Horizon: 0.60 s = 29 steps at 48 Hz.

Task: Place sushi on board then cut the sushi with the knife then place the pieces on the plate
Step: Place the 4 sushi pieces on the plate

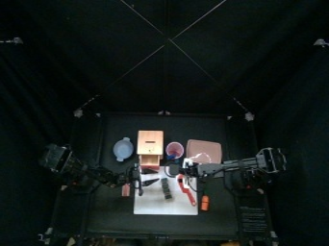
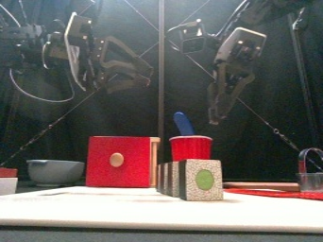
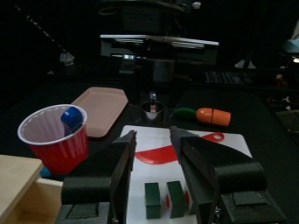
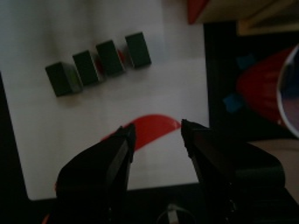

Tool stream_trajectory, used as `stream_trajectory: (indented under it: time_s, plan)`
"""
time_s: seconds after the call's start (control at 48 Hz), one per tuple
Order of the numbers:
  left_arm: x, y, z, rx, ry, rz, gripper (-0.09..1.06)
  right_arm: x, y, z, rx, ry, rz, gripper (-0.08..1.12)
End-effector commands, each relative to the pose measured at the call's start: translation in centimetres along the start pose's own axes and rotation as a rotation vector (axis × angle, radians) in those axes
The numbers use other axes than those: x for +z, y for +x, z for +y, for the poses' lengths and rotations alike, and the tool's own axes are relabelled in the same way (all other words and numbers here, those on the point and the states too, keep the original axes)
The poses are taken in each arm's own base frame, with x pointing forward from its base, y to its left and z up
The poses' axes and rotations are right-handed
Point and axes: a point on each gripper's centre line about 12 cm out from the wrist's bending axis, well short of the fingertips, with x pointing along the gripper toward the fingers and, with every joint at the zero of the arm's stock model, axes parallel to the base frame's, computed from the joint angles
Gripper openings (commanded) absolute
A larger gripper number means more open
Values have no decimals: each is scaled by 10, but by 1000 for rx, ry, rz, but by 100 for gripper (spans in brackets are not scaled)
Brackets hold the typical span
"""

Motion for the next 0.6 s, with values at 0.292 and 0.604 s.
stream_trajectory:
  time_s: [0.292, 0.604]
  plan:
    - [-6, -32, 29, 81, -23, 15, 76, 46, 61, -1, -17, -38, 30, 81]
    - [-18, -48, 41, 111, -27, 57, 76, 56, 77, 5, -7, -35, 42, 81]
